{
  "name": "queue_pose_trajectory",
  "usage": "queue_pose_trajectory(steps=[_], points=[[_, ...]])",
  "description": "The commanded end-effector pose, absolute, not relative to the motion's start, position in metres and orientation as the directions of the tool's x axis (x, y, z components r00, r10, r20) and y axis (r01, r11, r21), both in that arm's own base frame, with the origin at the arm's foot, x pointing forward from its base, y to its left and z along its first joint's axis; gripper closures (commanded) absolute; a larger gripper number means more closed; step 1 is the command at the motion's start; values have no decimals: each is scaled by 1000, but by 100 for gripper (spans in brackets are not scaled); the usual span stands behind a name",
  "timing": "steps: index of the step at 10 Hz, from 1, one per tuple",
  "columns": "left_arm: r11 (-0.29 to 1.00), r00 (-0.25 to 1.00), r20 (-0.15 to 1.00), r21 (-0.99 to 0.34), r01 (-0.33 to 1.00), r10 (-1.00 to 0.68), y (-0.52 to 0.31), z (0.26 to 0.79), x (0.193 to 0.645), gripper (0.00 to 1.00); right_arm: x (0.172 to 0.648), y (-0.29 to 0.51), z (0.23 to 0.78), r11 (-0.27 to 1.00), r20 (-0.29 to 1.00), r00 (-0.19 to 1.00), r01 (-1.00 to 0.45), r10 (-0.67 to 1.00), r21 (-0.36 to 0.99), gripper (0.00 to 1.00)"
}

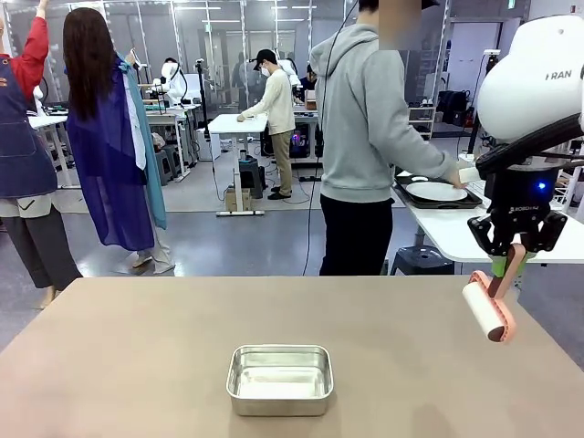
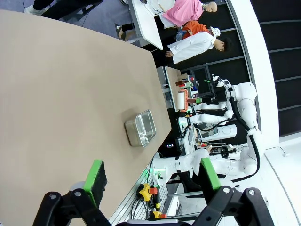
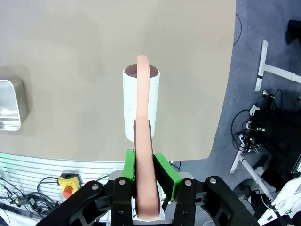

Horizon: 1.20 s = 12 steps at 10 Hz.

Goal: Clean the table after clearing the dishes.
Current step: Place the Lint Roller back on top of the Airtight Container.

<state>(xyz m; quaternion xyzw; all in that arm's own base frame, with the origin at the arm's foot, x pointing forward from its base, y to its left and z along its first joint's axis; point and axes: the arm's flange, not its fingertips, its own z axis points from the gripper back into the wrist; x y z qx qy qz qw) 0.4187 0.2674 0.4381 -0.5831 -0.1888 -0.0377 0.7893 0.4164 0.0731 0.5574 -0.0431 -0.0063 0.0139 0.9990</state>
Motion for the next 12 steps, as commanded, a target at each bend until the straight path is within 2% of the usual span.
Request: queue_pose_trajectory(steps=[1, 8, 9, 10, 12], points=[[329, 928, 329, -908, 260, 176, 265, 442, 416, 0, 418, 74, 563, 995, 25, 999, -29, 32, -93, 77], [329, 928, 329, -908, 260, 176, 265, 442, 416, 0, 417, 74, 560, 996, 17, 999, -27, 29, -86, 77], [329, 928, 329, -908, 260, 176, 265, 442, 416, 0, 403, 108, 595, 974, 184, 958, -203, 219, -104, 77], [329, 928, 329, -908, 260, 176, 265, 442, 416, 0, 393, 147, 625, 883, 279, 838, -431, 469, -189, 77], [329, 928, 329, -908, 260, 176, 265, 442, 416, 0, 386, 231, 649, 684, 216, 650, -696, 729, -218, 77]])
